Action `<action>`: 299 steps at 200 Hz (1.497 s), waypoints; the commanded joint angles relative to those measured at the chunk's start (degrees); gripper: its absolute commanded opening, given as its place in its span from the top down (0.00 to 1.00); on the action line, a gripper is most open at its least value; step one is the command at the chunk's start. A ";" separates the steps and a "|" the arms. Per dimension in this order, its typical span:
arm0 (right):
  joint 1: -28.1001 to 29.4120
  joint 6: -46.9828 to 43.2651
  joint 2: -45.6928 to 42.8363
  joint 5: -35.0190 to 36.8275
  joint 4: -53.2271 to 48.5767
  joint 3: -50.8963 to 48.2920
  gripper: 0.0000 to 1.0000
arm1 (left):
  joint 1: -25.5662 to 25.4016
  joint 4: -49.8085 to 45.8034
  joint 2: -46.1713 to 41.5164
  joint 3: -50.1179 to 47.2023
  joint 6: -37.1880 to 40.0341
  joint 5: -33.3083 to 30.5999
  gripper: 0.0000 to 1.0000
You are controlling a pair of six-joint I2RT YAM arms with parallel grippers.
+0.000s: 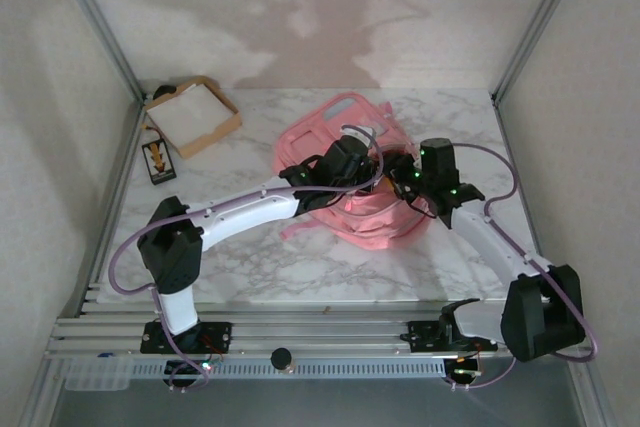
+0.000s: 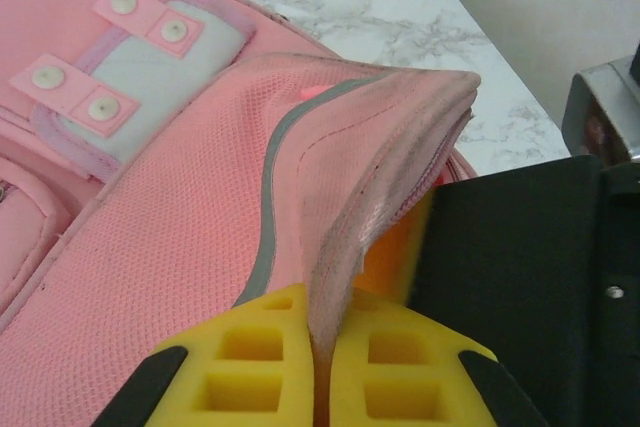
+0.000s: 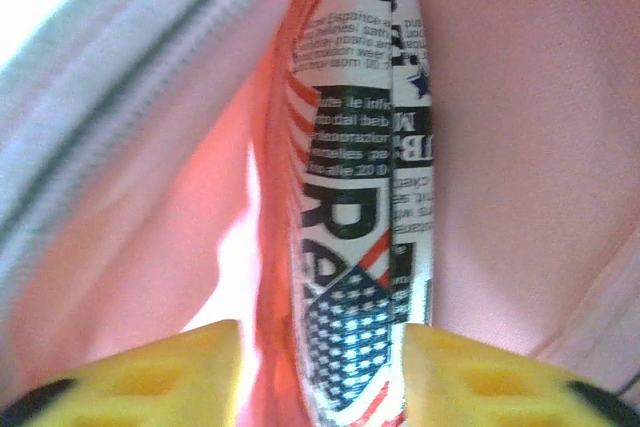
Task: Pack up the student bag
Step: Place the glasses case in the student bag, then close the student bag at the top-center of the table.
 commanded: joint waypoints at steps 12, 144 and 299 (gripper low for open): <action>-0.33 -2.82 2.05 -3.25 -0.42 -0.92 0.70 | -0.75 5.04 -1.03 3.95 -0.49 3.31 1.00; -3.21 -13.22 -2.12 4.30 -12.05 0.54 0.70 | 0.22 4.24 1.59 2.81 -4.33 8.67 0.83; 35.38 -8.26 7.56 30.51 -30.52 13.41 0.51 | 14.37 14.44 -21.67 -31.66 -27.90 15.55 0.49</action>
